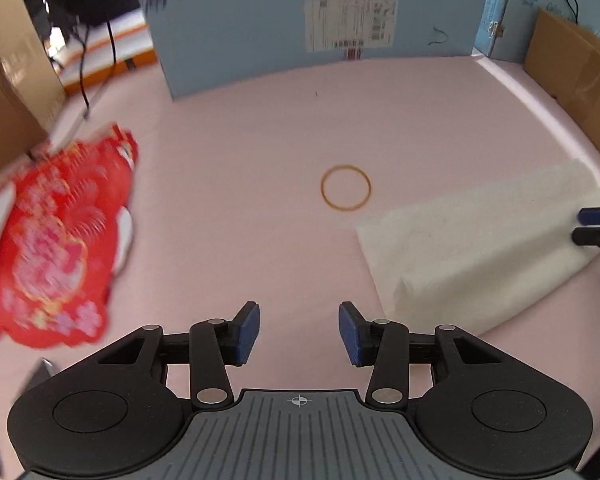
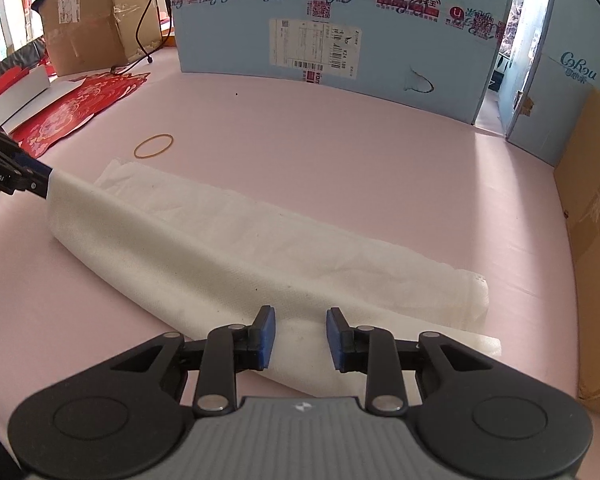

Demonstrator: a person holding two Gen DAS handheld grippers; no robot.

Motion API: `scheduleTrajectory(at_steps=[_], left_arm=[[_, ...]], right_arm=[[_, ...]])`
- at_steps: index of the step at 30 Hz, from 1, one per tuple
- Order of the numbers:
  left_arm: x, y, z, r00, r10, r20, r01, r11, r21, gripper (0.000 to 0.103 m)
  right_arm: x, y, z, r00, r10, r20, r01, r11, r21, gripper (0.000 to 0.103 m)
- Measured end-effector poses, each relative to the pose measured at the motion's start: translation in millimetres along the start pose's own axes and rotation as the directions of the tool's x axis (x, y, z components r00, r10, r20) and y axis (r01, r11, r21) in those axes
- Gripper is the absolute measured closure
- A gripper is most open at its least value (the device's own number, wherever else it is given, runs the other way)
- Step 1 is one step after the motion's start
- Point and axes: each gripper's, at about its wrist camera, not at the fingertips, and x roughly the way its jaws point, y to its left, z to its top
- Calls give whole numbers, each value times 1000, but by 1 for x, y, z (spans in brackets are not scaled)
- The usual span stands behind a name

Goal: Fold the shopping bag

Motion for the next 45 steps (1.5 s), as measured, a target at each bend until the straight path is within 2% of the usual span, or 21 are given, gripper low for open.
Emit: scheduleTrajectory(at_steps=[1, 4, 7, 9, 11, 14, 16, 18, 20, 22, 25, 29, 31, 32, 34, 36, 38, 39, 40, 42, 45], left_arm=[[-10, -10, 6, 998, -16, 59, 15, 1000, 27, 61], [-25, -50, 18, 975, -161, 154, 145, 983, 113, 61], [-10, -99, 22, 943, -305, 131, 276, 940, 202, 61], [14, -115, 20, 943, -325, 73, 303, 929, 211, 68], [36, -120, 18, 945, -327, 20, 319, 931, 177, 73], [53, -115, 19, 940, -341, 1, 339, 933, 118, 73], [56, -112, 23, 936, -352, -11, 352, 931, 101, 73], [59, -106, 25, 929, -370, -16, 370, 926, 79, 73], [62, -102, 27, 922, -386, -23, 387, 921, 47, 73], [61, -98, 26, 916, -401, -26, 402, 916, 17, 73], [61, -93, 25, 905, -425, -30, 424, 905, -28, 73], [60, -91, 22, 898, -439, -31, 437, 898, -47, 73], [60, -92, 23, 897, -441, -37, 441, 897, -27, 72], [60, -92, 23, 893, -448, -42, 447, 894, -14, 70], [60, -93, 25, 881, -469, -58, 471, 882, 22, 61], [60, -96, 28, 860, -502, -87, 508, 858, 79, 42], [59, -103, 31, 837, -529, -140, 546, 824, 152, 25], [59, -106, 32, 833, -529, -162, 552, 813, 186, 21], [58, -111, 31, 836, -517, -184, 548, 802, 238, 21], [56, -122, 30, 856, -469, -217, 517, 777, 359, 21], [56, -122, 31, 869, -441, -225, 495, 776, 392, 24]], right_arm=[[0, 0, 0, 1000, 0, 0, 0, 1000, -2, 72], [0, -1, 1, 1000, 2, 0, -2, 1000, -3, 72], [1, -2, 2, 1000, 6, 4, -6, 1000, 0, 71], [1, -3, 2, 1000, 10, 8, -10, 1000, 3, 70], [1, -5, 2, 1000, 18, 14, -18, 1000, 4, 68], [-5, -7, 1, 1000, 13, 20, -13, 1000, -18, 58], [-19, -9, -5, 999, 6, 43, -3, 997, -79, 44], [-28, -10, -12, 999, 2, 50, 7, 985, -172, 38], [-30, -5, -17, 999, -12, 35, 21, 958, -286, 38], [-26, 6, -25, 998, -63, 25, 68, 894, -443, 38], [-18, 25, -35, 990, -110, 84, 138, 756, -640, 38], [-6, 46, -36, 977, -125, 172, 213, 597, -773, 41], [-1, 55, -37, 973, -115, 202, 232, 522, -821, 58], [1, 59, -38, 974, -110, 198, 227, 490, -841, 61], [3, 61, -37, 979, -96, 179, 204, 470, -859, 73], [2, 58, -32, 987, -76, 139, 158, 505, -849, 77], [0, 48, -16, 997, -33, 63, 70, 589, -805, 77], [-1, 41, -6, 1000, -6, 21, 21, 632, -774, 77], [-2, 33, 6, 999, 28, -28, -39, 685, -728, 78], [1, 20, 24, 991, 93, -95, -132, 764, -632, 80], [1, -8, 50, 964, 221, -145, -262, 867, -424, 84]])
